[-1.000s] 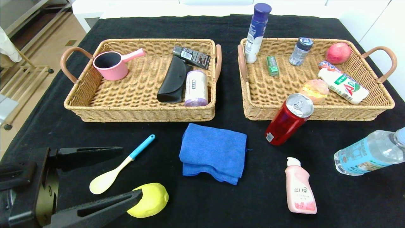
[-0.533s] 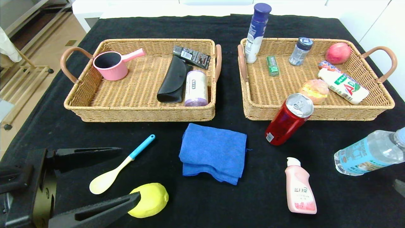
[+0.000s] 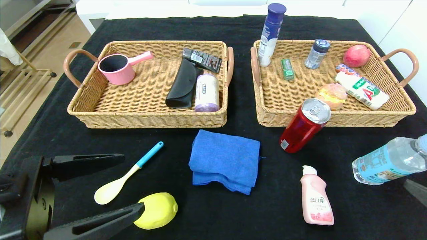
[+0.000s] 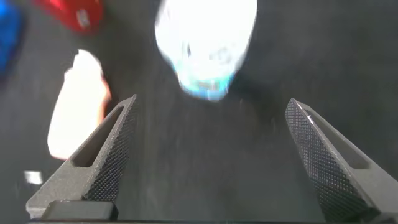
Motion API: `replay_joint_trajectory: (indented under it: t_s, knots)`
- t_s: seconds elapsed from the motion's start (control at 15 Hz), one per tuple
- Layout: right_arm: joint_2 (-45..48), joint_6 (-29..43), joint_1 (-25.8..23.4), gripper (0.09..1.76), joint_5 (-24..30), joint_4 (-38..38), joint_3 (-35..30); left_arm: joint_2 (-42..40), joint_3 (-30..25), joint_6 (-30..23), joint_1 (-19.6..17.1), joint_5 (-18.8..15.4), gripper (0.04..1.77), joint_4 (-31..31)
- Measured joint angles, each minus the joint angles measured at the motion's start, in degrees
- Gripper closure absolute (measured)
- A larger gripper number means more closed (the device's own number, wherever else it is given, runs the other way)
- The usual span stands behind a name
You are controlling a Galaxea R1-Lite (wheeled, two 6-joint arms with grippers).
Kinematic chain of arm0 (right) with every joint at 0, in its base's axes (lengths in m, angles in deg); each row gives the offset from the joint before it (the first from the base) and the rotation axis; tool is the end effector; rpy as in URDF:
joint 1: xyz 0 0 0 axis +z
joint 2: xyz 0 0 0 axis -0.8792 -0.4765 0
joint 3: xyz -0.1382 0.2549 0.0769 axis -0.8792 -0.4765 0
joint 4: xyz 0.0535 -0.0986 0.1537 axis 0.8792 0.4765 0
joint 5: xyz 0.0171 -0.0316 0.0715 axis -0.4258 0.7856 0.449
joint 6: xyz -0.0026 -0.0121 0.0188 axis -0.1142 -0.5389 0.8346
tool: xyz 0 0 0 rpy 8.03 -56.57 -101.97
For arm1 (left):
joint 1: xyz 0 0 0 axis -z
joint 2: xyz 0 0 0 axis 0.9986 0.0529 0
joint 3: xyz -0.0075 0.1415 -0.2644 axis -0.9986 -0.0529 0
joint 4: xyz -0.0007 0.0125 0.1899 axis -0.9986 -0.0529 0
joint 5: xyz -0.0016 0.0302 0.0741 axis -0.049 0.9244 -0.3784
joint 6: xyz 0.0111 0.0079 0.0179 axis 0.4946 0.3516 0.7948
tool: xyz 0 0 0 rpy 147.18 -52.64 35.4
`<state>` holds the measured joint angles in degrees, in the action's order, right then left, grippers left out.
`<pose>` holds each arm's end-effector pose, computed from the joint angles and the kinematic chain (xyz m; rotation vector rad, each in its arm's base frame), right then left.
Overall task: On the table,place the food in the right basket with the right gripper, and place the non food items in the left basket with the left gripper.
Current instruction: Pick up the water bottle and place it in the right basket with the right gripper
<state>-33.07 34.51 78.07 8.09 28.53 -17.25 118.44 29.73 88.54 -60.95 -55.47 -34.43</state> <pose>0.0850 0.0200 0.2072 0.0550 0.2657 0.0475 0.1066 -0.0625 0.2482 0.0721 0.1635 -0.8882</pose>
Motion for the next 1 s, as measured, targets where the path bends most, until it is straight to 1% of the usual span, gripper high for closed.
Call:
replay_joint_trajectory:
  t_s: [0.13,0.27,0.53,0.73,0.87,1.0]
  knots:
    - [-2.21,1.05,-0.07,0.14,-0.28,-4.89,-1.35,-0.13,0.00,0.00,0.00,0.00,0.09,-0.02]
    - [-4.50,2.07,-0.16,0.14,-1.99,-8.41,-2.68,-0.22,0.00,0.00,0.02,0.00,0.09,-0.02]
    - [-7.53,2.36,0.28,0.14,-2.35,-13.35,-3.56,-0.27,0.00,0.00,0.00,0.00,0.09,0.00]
    - [-10.62,2.90,0.26,0.14,-2.56,-18.53,-4.30,-0.33,0.00,0.00,0.00,0.00,0.09,0.07]
    - [-12.61,3.72,-0.28,0.14,-3.89,-22.16,-4.69,-0.41,0.00,0.00,-0.02,0.00,0.09,0.09]
    - [-14.12,4.06,-0.50,0.14,-4.33,-24.02,-5.13,-0.41,0.00,0.00,0.00,0.00,0.09,0.09]
